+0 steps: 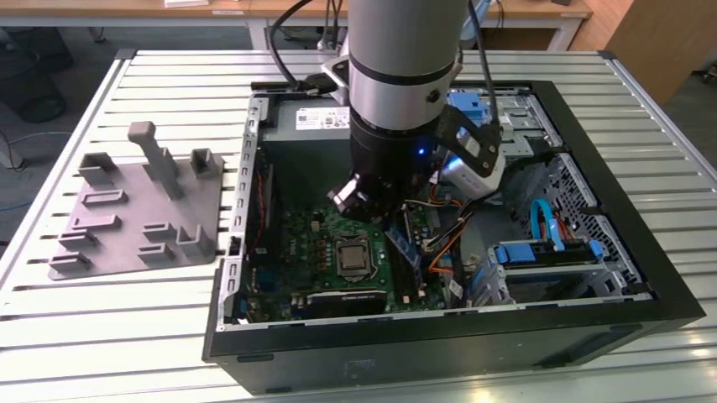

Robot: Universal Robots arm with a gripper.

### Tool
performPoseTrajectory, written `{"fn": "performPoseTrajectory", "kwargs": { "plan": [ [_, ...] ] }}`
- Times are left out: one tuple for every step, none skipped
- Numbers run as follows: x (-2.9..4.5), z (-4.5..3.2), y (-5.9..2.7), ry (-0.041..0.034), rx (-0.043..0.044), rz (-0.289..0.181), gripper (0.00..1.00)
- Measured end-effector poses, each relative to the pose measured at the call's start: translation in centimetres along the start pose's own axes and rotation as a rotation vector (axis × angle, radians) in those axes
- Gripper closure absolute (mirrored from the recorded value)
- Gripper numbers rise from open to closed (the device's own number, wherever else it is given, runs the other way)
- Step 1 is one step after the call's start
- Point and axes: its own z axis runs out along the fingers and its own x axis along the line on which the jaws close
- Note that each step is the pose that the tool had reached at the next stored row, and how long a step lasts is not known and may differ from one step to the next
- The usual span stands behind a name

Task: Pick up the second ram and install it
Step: 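Insert the second ram into the second slot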

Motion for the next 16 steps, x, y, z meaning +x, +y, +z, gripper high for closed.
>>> {"fn": "performPoseTrajectory", "kwargs": {
  "plan": [
    [0.0, 0.0, 0.0, 0.0, 0.0003, 0.008, 0.86],
    [0.0, 0.0, 0.0, 0.0001, 0.0006, 0.016, 0.86],
    [0.0, 0.0, 0.0, 0.0001, 0.0009, 0.023, 0.86],
    [0.0, 0.0, 0.0, 0.0001, 0.0012, 0.031, 0.86],
    [0.0, 0.0, 0.0, 0.0002, 0.0015, 0.039, 0.86],
    [0.0, 0.0, 0.0, 0.0002, 0.0018, 0.047, 0.86],
    [0.0, 0.0, 0.0, 0.0002, 0.002, 0.055, 0.86],
    [0.0, 0.0, 0.0, 0.0002, 0.0023, 0.063, 0.86],
    [0.0, 0.0, 0.0, 0.0003, 0.0026, 0.071, 0.86],
    [0.0, 0.0, 0.0, 0.0003, 0.003, 0.079, 0.86],
    [0.0, 0.0, 0.0, 0.0003, 0.0032, 0.088, 0.86],
    [0.0, 0.0, 0.0, 0.0004, 0.0036, 0.097, 0.86],
    [0.0, 0.0, 0.0, 0.0004, 0.0039, 0.106, 0.86],
    [0.0, 0.0, 0.0, 0.0004, 0.0042, 0.115, 0.86],
    [0.0, 0.0, 0.0, 0.0004, 0.0046, 0.123, 0.86],
    [0.0, 0.0, 0.0, 0.0006, 0.0049, 0.132, 0.86]
  ]
}}
